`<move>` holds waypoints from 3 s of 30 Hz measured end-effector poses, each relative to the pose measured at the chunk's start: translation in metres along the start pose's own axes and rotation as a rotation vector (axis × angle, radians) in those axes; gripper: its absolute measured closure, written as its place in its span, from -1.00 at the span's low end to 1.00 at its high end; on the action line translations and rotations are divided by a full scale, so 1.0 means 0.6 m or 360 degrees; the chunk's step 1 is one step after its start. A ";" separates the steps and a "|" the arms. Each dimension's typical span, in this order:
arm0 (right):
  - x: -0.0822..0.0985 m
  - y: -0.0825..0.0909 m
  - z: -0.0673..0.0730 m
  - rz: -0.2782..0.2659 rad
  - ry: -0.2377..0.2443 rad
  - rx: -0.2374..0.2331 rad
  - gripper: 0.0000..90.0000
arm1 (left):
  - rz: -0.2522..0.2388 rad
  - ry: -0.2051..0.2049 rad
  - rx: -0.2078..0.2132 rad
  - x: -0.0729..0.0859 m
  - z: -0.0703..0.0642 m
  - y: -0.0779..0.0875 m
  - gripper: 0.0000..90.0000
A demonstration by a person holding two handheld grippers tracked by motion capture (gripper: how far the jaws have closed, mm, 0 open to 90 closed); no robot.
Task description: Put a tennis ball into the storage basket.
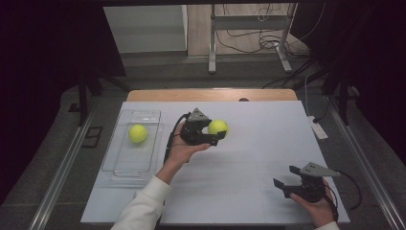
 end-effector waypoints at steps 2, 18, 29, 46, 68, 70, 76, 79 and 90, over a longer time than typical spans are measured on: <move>0.000 0.000 0.000 -0.0001 0.0001 -0.0002 -0.68 | -0.0002 0.0003 -0.0004 0.000 0.001 0.002 -0.39; 0.000 0.000 0.000 -0.0001 0.0002 0.0000 -0.68 | -0.0029 0.0016 -0.0042 0.007 0.014 0.024 -0.39; -0.001 0.000 0.001 -0.0003 0.0004 0.0001 -0.68 | -0.0044 0.0027 -0.0063 0.012 0.021 0.041 -0.39; -0.001 0.000 0.002 0.0002 0.0008 0.0005 -0.68 | -0.0053 0.0034 -0.0100 0.026 0.037 0.066 -0.39; 0.000 0.000 0.002 0.0001 0.0008 0.0003 -0.68 | -0.0100 0.0073 -0.0153 0.031 0.057 0.100 -0.39; 0.000 -0.001 0.002 0.0004 0.0006 0.0002 -0.68 | -0.0104 0.0076 -0.0154 0.031 0.059 0.102 -0.39; 0.000 -0.001 0.002 0.0006 0.0004 0.0003 -0.68 | -0.0115 0.0091 -0.0167 0.032 0.065 0.110 -0.39; 0.000 -0.001 0.002 0.0006 0.0005 0.0003 -0.68 | -0.0122 0.0098 -0.0182 0.033 0.069 0.118 -0.39; 0.000 -0.001 0.003 0.0005 0.0009 0.0002 -0.68 | -0.0138 0.0121 -0.0231 0.042 0.079 0.143 -0.39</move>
Point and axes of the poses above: each handheld gripper's, and its own axes: y roughly backward along the jaws, x roughly out of its underside, z roughly to its left, the point moved 3 cm from there along -y, roughly forward along the jaws, and after that the axes turned 3 degrees about -z, right-handed, at the moved point
